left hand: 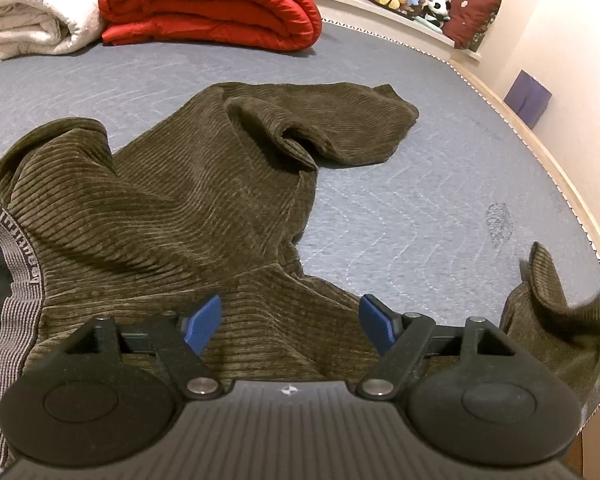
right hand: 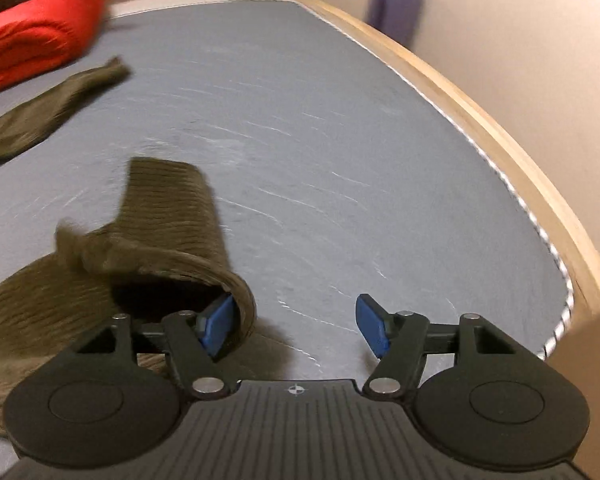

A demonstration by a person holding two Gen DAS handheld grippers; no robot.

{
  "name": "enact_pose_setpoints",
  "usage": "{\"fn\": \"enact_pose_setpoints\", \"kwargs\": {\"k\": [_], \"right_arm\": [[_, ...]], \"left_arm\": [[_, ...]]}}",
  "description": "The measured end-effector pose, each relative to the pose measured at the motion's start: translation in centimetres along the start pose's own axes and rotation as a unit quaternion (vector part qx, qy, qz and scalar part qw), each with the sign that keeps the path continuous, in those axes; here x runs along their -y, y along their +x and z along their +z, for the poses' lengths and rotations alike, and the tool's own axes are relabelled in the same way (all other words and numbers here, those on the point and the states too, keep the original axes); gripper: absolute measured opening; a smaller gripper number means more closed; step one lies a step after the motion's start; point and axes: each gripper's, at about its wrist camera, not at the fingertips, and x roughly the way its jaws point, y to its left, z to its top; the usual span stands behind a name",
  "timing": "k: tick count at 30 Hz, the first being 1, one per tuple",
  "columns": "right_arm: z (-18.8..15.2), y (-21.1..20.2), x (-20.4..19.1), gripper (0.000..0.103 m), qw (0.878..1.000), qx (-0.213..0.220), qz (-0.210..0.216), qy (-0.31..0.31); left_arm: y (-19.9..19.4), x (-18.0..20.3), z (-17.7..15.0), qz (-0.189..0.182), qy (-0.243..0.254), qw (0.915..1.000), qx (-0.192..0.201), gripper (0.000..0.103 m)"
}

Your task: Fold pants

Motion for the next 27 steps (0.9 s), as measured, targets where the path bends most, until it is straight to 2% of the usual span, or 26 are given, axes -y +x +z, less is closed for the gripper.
{"fn": "enact_pose_setpoints", "kwargs": {"k": [2, 3, 4, 6, 9, 12, 15, 18, 23, 25, 27], "right_arm": [[0.1, 0.2, 0.2, 0.064, 0.997, 0.015, -0.073, -0.024], [0.0, 0.2, 0.6, 0.064, 0.996, 0.020, -0.085, -0.019], [0.1, 0.0, 1.1, 0.064, 0.997, 0.032, -0.073, 0.000], [0.1, 0.0, 1.1, 0.063, 0.998, 0.051, -0.003, 0.027], [0.0, 0.3, -0.2, 0.066, 0.994, 0.066, 0.090, 0.013], [0.4, 1.3, -3.5, 0.074, 0.987, 0.074, 0.132, -0.054], [0.4, 1.8, -6.6, 0.076, 0.975, 0.084, 0.164, -0.122], [0.4, 2.0, -8.8, 0.078, 0.966, 0.074, 0.190, -0.161], [-1.3, 3.1, -12.4, 0.075, 0.955, 0.052, 0.152, -0.251], [-1.6, 2.9, -13.1, 0.069, 0.952, 0.052, 0.131, -0.272], [-1.6, 2.6, -12.7, 0.057, 0.952, 0.058, 0.125, -0.273]], "left_arm": [[0.1, -0.3, 0.0, 0.001, -0.004, 1.0000, -0.002, 0.081], [0.1, -0.4, 0.1, 0.001, -0.006, 1.0000, -0.003, 0.081], [0.2, -0.3, 0.1, 0.001, -0.006, 1.0000, -0.004, 0.081], [0.3, -0.1, 0.0, -0.001, -0.003, 1.0000, -0.007, 0.081], [0.6, 0.4, -0.1, -0.002, 0.005, 0.9999, -0.009, 0.082], [0.9, 0.8, -0.2, -0.002, 0.011, 0.9999, -0.012, 0.083], [1.1, 0.8, -0.4, 0.003, 0.012, 0.9998, -0.016, 0.083], [1.3, 0.8, -0.4, 0.004, 0.012, 0.9998, -0.018, 0.084], [1.6, 0.9, -0.4, 0.004, 0.016, 0.9996, -0.023, 0.084], [1.6, 1.0, -0.4, 0.002, 0.018, 0.9995, -0.024, 0.084], [1.6, 1.2, -0.4, -0.001, 0.020, 0.9995, -0.025, 0.084]]}}
